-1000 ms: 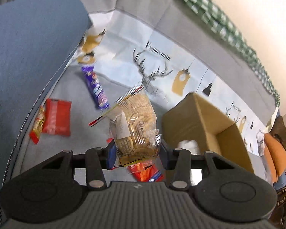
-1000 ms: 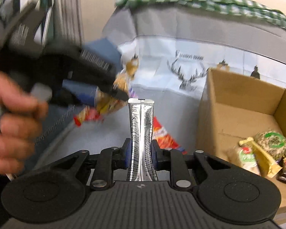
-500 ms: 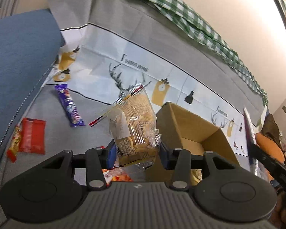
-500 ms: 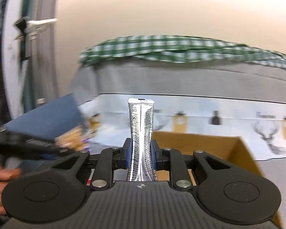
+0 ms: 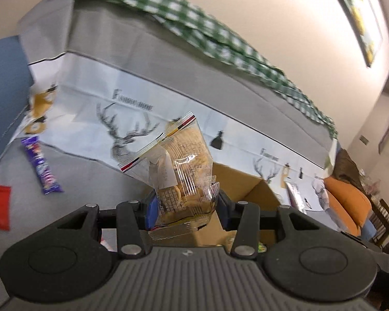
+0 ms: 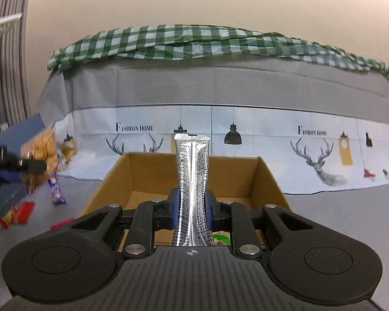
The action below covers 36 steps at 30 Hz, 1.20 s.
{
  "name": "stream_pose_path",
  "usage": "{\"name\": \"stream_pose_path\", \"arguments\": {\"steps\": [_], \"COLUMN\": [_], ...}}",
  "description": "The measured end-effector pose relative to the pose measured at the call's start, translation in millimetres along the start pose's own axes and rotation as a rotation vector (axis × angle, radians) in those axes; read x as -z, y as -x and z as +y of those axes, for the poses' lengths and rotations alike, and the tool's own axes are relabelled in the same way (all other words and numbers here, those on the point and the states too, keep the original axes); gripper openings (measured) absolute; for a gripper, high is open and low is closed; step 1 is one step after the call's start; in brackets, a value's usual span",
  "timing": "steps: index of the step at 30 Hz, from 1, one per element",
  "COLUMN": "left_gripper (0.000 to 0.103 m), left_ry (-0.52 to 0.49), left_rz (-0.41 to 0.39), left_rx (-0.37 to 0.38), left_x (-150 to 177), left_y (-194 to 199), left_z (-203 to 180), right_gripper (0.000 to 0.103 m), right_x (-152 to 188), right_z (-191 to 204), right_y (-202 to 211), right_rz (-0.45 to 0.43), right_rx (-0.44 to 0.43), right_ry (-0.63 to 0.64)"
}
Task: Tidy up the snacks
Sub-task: 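Carry the cookie bag and silver stick pack with both tools over the box, then open both tools to drop the cookie bag and stick pack into the box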
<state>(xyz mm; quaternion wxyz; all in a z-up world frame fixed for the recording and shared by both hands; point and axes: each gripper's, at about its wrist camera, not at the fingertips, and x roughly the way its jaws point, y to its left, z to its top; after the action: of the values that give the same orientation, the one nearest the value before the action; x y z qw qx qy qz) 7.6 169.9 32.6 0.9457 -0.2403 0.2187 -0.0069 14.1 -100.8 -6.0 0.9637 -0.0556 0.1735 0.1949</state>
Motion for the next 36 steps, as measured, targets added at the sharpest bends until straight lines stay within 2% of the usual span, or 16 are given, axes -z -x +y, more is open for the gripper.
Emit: {"name": "stream_pose_path", "arguments": {"steps": [10,19,36], "left_gripper": [0.05,0.05,0.05], "left_ry": [-0.091,-0.243,-0.254], "left_rz": [0.028,0.056,0.081], "left_rx": [0.114,0.151,0.151], "left_x": [19,42,45], "left_y": [-28,-40,-46], "left_z": [-45,-79,-82], "right_gripper": [0.021,0.021,0.021], "right_x": [0,2,4], "right_z": [-3,-3,-8], "right_y": [-3,-8,-14], "right_rz": [0.005,0.028,0.058], "right_rx": [0.036,0.061,0.079], "right_ry": [0.04,0.046,0.025]}}
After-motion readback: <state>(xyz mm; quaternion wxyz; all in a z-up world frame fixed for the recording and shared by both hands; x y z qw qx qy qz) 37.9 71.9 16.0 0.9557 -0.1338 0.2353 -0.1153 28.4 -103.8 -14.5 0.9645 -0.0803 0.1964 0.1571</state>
